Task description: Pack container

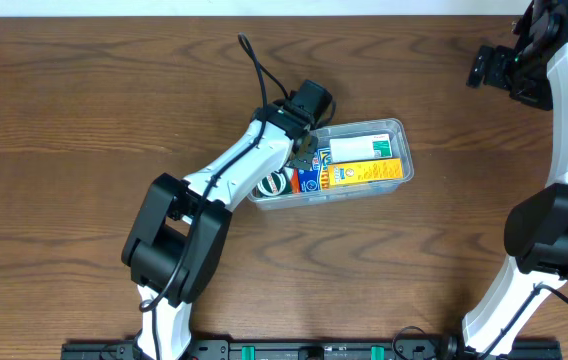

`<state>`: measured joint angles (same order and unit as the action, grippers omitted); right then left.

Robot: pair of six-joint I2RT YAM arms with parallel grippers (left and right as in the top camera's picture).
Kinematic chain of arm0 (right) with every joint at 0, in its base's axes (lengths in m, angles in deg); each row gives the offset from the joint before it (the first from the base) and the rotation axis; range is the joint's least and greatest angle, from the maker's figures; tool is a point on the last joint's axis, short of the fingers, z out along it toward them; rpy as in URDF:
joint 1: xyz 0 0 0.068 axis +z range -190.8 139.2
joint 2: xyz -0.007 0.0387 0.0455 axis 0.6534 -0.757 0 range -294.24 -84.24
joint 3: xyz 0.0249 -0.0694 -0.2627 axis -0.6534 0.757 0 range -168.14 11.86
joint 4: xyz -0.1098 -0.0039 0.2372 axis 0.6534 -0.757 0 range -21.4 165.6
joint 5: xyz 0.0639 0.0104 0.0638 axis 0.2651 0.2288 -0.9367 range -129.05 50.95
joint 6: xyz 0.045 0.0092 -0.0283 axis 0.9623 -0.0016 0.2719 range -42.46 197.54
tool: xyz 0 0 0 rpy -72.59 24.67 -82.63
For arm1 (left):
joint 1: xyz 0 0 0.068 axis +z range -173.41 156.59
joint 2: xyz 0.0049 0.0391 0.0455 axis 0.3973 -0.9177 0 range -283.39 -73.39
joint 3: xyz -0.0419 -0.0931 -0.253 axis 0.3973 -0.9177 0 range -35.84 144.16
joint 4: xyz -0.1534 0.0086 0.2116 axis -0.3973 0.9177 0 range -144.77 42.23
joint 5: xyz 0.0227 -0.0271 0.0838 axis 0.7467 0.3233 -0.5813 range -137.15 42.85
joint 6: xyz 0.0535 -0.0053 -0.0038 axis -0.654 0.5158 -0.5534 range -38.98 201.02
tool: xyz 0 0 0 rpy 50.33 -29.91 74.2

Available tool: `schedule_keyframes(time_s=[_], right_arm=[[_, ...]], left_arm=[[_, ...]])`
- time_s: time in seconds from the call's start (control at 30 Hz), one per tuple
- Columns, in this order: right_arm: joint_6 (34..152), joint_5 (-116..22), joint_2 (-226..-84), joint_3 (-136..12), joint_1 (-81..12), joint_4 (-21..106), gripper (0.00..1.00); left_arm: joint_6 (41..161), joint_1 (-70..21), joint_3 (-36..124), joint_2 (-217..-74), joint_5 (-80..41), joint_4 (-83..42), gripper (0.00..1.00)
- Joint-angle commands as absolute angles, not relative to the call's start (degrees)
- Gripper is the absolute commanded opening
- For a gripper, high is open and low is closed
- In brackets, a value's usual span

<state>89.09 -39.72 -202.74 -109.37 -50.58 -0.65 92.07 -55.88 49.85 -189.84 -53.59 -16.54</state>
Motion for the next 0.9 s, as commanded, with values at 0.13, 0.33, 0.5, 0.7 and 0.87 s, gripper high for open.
schedule_keyframes(time_s=[0.13,0.33,0.5,0.7,0.87], right_arm=[[89.71,-40.11,-202.65,-110.25,-50.58,-0.67,0.99],[89.73,-40.11,-202.65,-110.25,-50.58,-0.69,0.99],[89.71,-40.11,-202.65,-110.25,-50.54,-0.67,0.99],[89.73,-40.11,-202.65,-110.25,-50.54,-0.69,0.99],[89.73,-40.11,-202.65,-110.25,-50.54,-0.67,0.99]], left_arm=[[88.71,-53.49,51.21,-190.19,-54.51,-17.43,0.06],[86.52,-53.76,53.61,-189.97,-54.48,-16.51,0.06],[86.37,-54.26,57.5,-189.7,-54.48,-13.21,0.06],[86.48,-55.35,62.09,-189.51,-52.54,-5.69,0.06],[87.48,-57.62,64.08,-187.65,-50.79,-1.59,0.25]])
